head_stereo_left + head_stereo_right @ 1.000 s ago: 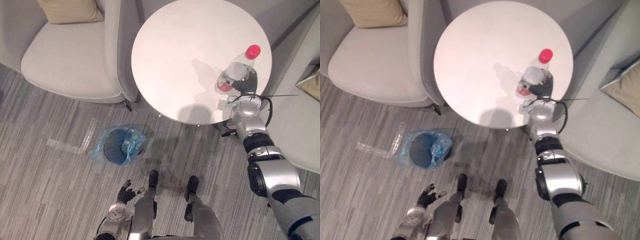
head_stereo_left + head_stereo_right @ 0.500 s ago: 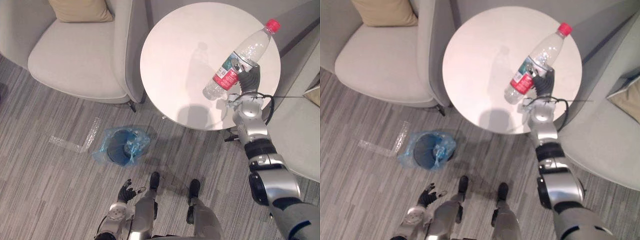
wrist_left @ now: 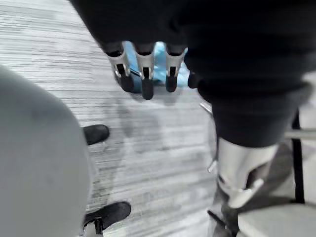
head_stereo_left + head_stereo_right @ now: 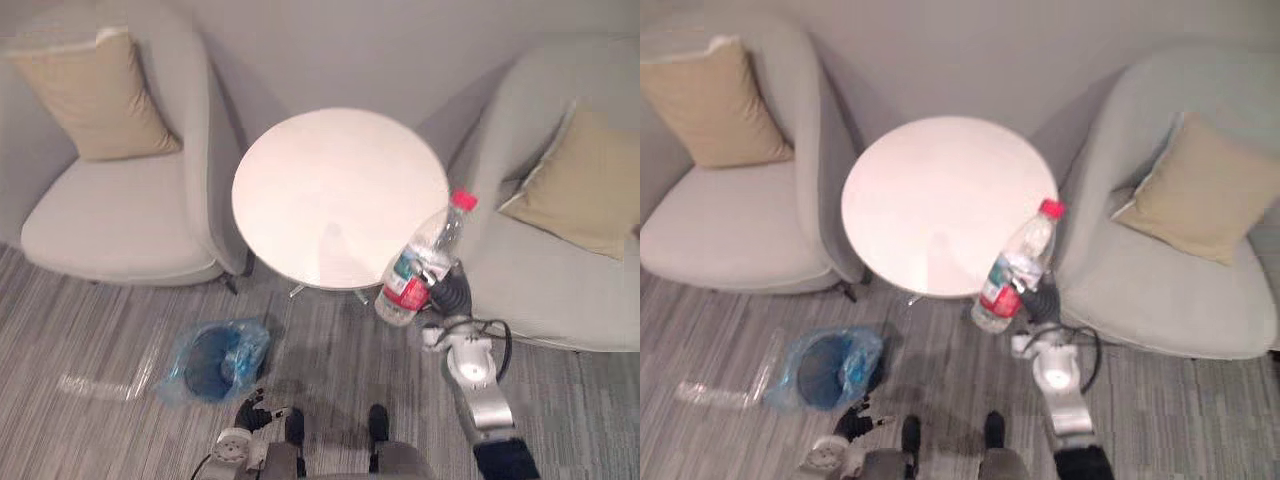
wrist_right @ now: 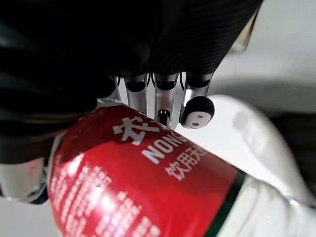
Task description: Gather rubbish on tea table into small bin, then transfer packed bag to large trash can.
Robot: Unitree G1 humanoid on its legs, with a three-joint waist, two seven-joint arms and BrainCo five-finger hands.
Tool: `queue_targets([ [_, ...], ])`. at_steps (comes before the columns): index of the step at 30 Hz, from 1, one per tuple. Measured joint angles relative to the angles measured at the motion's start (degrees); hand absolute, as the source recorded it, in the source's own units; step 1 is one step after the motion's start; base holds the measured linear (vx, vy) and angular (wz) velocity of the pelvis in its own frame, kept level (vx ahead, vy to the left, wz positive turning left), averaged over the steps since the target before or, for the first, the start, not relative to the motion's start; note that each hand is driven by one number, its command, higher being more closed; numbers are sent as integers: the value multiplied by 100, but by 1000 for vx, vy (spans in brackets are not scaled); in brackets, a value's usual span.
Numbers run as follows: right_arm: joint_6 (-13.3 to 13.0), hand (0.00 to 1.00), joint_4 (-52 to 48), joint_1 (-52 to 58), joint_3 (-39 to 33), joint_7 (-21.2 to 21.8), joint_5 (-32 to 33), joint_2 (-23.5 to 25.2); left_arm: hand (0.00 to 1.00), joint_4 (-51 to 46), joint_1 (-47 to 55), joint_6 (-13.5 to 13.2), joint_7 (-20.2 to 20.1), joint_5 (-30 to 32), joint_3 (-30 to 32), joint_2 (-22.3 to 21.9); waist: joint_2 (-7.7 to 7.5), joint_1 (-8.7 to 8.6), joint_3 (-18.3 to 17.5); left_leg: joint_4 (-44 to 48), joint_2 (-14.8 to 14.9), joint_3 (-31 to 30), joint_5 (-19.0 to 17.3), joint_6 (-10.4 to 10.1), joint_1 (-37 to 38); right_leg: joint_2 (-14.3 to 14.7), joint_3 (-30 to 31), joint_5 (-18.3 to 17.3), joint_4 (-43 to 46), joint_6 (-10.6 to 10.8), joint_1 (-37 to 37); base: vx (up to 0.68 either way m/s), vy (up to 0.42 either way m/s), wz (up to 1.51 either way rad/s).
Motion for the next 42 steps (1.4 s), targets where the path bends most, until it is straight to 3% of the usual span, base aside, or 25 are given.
queue_targets([
  [5,-1,100,-4,465,151,210,-123,63,0,93,65,0,-12,20,-22,-13,-14,-12,-289,-20,54,155,2,-21,54,57,129,113,-89,-36,4,-89,-27,-17],
  [9,-7,100,10,470,308,286,-166,71,0,97,69,1,-16,18,-107,-3,11,-34,-277,29,64,194,6,-24,83,69,175,46,230,-33,-120,-64,-10,-8],
  [11,-10,100,9,461,305,282,-173,137,0,92,21,3,-14,17,-254,14,-1,-45,-275,247,-2,32,3,-9,-105,3,132,-279,941,-2,-440,-56,-12,38],
  [13,-10,100,9,461,294,261,-215,170,0,94,2,5,-14,16,-282,-8,8,-57,-273,319,-48,-109,15,16,-215,-62,83,-377,1128,62,-490,-57,-2,57],
  [14,-10,100,8,457,251,211,-319,232,0,94,-3,7,-2,11,-278,-2,-25,-66,-257,312,-88,-259,36,35,-238,-85,202,-660,1458,77,-511,-42,3,66],
  [16,-11,100,8,437,252,172,-332,301,0,94,2,12,12,7,-264,23,-62,-73,-273,356,-172,-531,78,7,-338,-109,308,-910,1595,66,-489,-40,-34,87],
  [17,-16,100,7,375,249,159,-332,261,0,81,-27,5,26,6,-232,24,-48,-46,-305,414,-140,-634,88,-9,-458,-77,222,-850,1419,15,-463,-62,-64,72],
  [18,-20,100,7,264,249,140,-332,239,0,80,-25,2,34,5,-221,-12,70,46,-332,431,-70,-745,151,-53,-669,-34,73,-644,1085,-26,-441,-52,-39,39],
  [21,-21,100,8,-19,162,21,-319,238,0,41,-82,-1,34,1,-215,-66,301,52,-123,412,4,-1107,415,-141,-973,86,-286,-258,558,-117,-373,-37,-65,57],
  [25,-15,100,148,-32,57,-63,-309,290,0,-69,-65,-2,44,3,-213,-121,392,64,27,382,34,-894,780,-253,-1019,108,-550,-289,664,-235,-279,-87,-40,52],
  [26,-12,100,155,-2,33,-65,-278,281,0,-165,-6,-8,43,7,-219,-98,388,41,22,129,29,-850,989,-286,-959,35,-705,-424,808,-364,-304,-142,15,65],
  [27,-18,100,136,4,-37,-64,-272,261,0,-182,-47,-1,40,15,-223,-117,327,25,50,422,66,-282,712,33,-1048,-101,-974,-432,841,-382,-400,-162,17,67],
  [28,-17,100,137,2,-63,-73,-269,262,0,-185,-62,0,33,18,-225,-125,316,20,45,699,75,-67,539,171,-1127,-159,-1029,-409,869,-346,-425,-117,31,74],
  [29,-18,100,146,19,-129,-133,-261,265,0,-190,-78,4,32,20,-234,-159,265,-68,65,1643,136,559,-37,380,-1250,-355,-1205,-373,903,-294,-461,-79,26,80],
  [30,-18,100,147,97,-203,-155,-248,265,0,-177,-70,7,37,27,-235,-200,268,-119,63,1898,269,869,-323,263,-1132,-437,-1340,-328,858,-225,-391,-72,43,82],
  [32,-10,100,146,168,-276,-175,-207,253,0,-165,-38,7,58,28,-236,-268,380,-112,9,1469,373,936,-454,-1,-863,-381,-1438,-280,792,-139,-354,-39,95,50],
  [33,-2,100,156,164,-302,-178,-201,271,0,-146,-33,8,62,31,-240,-279,467,-104,-34,1130,357,897,-561,25,-713,-310,-1487,-240,712,-68,-328,-39,186,64],
  [34,5,100,193,214,-297,-176,-147,387,0,-155,-17,14,66,67,-287,-203,289,-86,-23,886,200,794,-430,101,-658,-364,-1550,-114,471,12,-172,-30,200,62],
  [37,22,100,258,240,-204,-140,-142,529,0,-144,-6,57,85,85,-294,-122,206,-22,-81,755,3,675,-384,160,-479,-470,-1557,-79,290,77,118,-18,108,35],
  [41,24,100,314,230,-168,-77,-106,510,0,-142,30,98,139,135,-296,-67,248,21,-99,622,-168,641,-534,268,-425,-583,-1425,-312,417,215,109,-3,90,13],
  [42,25,100,424,210,-157,-51,-106,507,0,-142,41,96,143,135,-295,-37,243,33,-100,743,-188,670,-645,281,-476,-629,-1317,-578,714,219,-35,62,37,0],
])
